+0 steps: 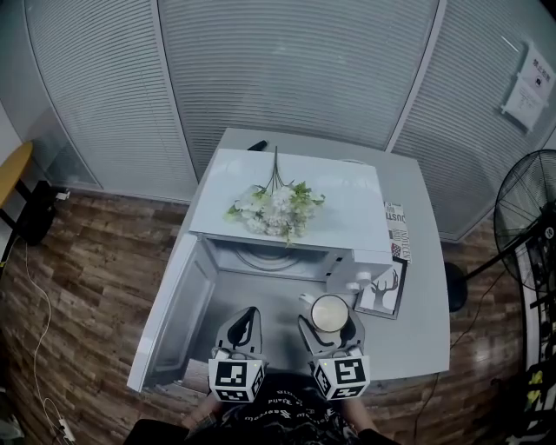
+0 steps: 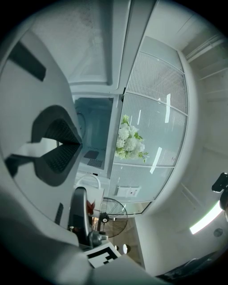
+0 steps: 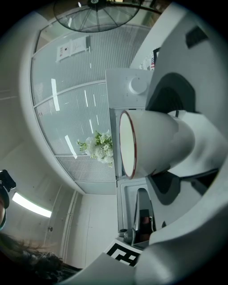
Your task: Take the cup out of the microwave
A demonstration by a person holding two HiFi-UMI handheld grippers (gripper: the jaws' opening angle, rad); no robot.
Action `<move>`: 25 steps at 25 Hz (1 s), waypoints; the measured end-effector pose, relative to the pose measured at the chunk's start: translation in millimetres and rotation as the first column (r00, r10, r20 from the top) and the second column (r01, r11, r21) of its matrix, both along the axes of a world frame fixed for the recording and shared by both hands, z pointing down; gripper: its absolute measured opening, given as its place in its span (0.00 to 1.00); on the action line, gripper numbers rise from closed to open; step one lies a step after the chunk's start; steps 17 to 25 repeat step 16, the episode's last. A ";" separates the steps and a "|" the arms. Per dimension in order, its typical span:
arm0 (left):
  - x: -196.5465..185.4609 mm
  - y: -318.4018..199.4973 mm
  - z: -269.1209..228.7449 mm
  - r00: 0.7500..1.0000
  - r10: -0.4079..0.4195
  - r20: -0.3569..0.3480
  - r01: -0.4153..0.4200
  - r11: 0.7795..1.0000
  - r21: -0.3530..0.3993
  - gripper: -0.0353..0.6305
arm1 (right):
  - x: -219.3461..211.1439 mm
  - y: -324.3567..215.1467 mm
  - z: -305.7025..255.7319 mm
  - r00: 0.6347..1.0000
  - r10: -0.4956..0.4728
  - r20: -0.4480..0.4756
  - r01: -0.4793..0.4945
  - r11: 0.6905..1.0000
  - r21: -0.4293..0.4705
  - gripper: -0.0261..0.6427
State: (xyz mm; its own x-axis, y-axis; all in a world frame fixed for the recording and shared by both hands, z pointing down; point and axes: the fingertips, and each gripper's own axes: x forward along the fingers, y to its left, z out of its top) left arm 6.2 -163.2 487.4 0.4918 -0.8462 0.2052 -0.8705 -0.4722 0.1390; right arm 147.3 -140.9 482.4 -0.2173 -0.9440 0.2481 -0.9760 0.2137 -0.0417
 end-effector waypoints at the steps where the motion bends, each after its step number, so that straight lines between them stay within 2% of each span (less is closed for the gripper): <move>1: -0.8 0.0 -0.1 1.000 -0.002 0.000 0.002 1.000 0.000 0.06 | -0.8 -0.1 0.0 1.000 -0.002 -0.001 0.002 1.000 0.000 0.62; 25: -3.0 0.2 -0.6 1.000 0.013 -0.001 -0.013 1.000 -0.004 0.06 | -12.3 0.6 0.4 1.000 -0.029 -0.011 0.029 1.000 -0.011 0.62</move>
